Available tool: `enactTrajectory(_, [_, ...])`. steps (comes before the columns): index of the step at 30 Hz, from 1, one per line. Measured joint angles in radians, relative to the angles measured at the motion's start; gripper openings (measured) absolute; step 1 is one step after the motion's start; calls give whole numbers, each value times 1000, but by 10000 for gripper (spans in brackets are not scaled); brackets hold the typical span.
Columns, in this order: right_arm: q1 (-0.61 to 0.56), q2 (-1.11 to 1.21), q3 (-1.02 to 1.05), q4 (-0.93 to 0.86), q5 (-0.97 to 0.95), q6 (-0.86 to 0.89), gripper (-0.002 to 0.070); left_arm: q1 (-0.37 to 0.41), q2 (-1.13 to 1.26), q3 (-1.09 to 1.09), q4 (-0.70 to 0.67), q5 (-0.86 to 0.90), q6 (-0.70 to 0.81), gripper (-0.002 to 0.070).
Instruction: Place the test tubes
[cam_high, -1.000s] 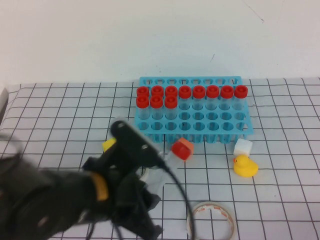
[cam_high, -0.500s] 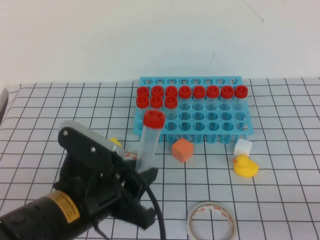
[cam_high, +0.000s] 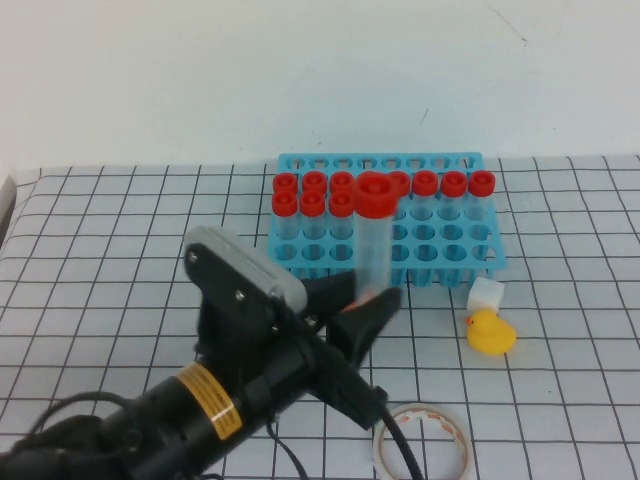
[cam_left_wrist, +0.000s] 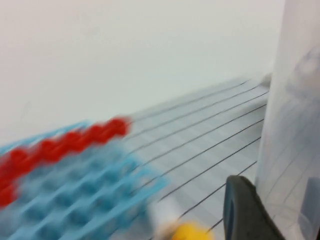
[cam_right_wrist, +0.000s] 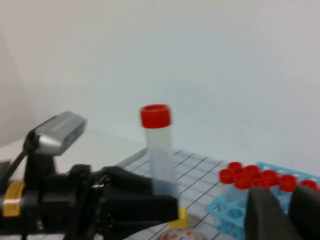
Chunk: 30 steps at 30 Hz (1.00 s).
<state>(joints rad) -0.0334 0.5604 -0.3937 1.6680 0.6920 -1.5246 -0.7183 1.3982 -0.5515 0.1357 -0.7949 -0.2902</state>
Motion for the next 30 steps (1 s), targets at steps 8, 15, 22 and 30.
enactTrajectory(8, [23,368,-185,11,249,-192,449,0,178,0,125,-322,-107,209])
enactTrajectory(15, [193,569,-332,13,253,-312,501,0,250,0,181,-326,-171,209])
enactTrajectory(22, [338,706,-399,13,155,-362,504,0,255,0,235,-335,-183,209])
enactTrajectory(30, [381,777,-407,30,161,-378,500,0,259,0,270,-321,-186,209])
